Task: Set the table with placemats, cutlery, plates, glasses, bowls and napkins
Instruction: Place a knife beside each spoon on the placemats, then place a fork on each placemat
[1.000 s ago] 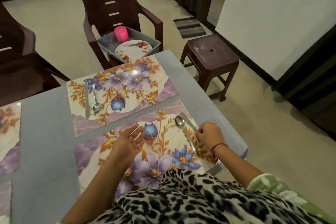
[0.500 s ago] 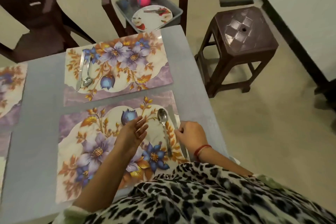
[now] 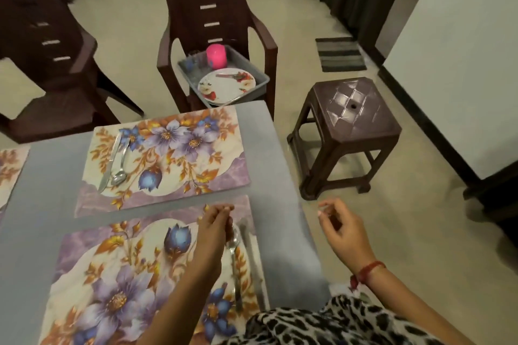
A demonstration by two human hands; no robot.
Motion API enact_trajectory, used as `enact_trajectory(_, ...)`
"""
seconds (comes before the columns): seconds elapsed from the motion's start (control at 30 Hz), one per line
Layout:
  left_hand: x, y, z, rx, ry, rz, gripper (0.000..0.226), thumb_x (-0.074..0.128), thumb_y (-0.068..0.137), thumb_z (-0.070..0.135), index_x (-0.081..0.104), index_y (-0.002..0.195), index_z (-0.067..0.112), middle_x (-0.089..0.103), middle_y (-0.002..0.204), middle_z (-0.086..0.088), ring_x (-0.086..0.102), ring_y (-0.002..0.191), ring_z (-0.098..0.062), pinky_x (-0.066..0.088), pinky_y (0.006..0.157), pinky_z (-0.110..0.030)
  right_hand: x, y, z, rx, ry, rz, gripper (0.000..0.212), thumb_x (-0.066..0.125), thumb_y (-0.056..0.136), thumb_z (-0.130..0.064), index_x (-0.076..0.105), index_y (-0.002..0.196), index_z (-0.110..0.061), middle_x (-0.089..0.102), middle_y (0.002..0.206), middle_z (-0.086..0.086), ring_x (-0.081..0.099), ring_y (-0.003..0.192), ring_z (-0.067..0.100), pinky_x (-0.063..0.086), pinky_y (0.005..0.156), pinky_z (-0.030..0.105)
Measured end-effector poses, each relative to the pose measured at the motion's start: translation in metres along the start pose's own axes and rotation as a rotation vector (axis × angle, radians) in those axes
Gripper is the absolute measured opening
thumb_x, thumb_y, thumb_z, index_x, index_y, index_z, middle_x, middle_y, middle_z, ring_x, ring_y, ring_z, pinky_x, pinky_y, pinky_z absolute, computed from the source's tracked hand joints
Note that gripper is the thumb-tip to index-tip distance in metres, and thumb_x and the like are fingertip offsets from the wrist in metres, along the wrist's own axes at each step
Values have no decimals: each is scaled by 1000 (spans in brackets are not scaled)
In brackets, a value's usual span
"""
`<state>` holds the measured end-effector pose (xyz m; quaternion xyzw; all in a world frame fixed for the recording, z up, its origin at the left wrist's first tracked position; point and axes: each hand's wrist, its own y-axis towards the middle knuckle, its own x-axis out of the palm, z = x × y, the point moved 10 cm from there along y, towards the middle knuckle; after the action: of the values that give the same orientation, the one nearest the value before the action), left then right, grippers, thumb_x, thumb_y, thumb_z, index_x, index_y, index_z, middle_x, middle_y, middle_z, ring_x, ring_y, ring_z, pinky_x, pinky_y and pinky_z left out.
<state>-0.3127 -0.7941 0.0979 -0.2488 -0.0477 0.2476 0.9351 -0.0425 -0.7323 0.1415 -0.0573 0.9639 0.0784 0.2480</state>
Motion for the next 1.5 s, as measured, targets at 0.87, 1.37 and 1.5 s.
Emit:
enact_trajectory(0.87, 231, -17, 55, 41, -75, 465, 23, 48, 97, 12, 67, 85, 15, 47, 58, 3, 39, 56, -12, 32, 57, -26, -153, 238, 159, -96, 69, -483, 8, 57, 91, -18, 64, 95, -20, 63, 81, -8, 61, 77, 3, 53, 69, 22)
enact_trajectory(1.37, 173, 147, 90, 23, -397, 503, 15, 46, 98, 14, 58, 106, 17, 66, 101, -8, 62, 93, -20, 48, 79, -28, 14, 396, 94, -101, 120, -620, 27, 58, 90, -11, 57, 113, -22, 60, 93, 0, 57, 76, 8, 48, 66, 23)
enact_trajectory(1.5, 160, 205, 130, 58, -399, 456, 16, 46, 98, 14, 55, 110, 19, 64, 104, -5, 61, 96, -18, 50, 83, -30, 63, 451, 54, -141, 52, -649, 28, 59, 90, -14, 55, 117, -21, 59, 92, -2, 60, 80, 11, 51, 71, 22)
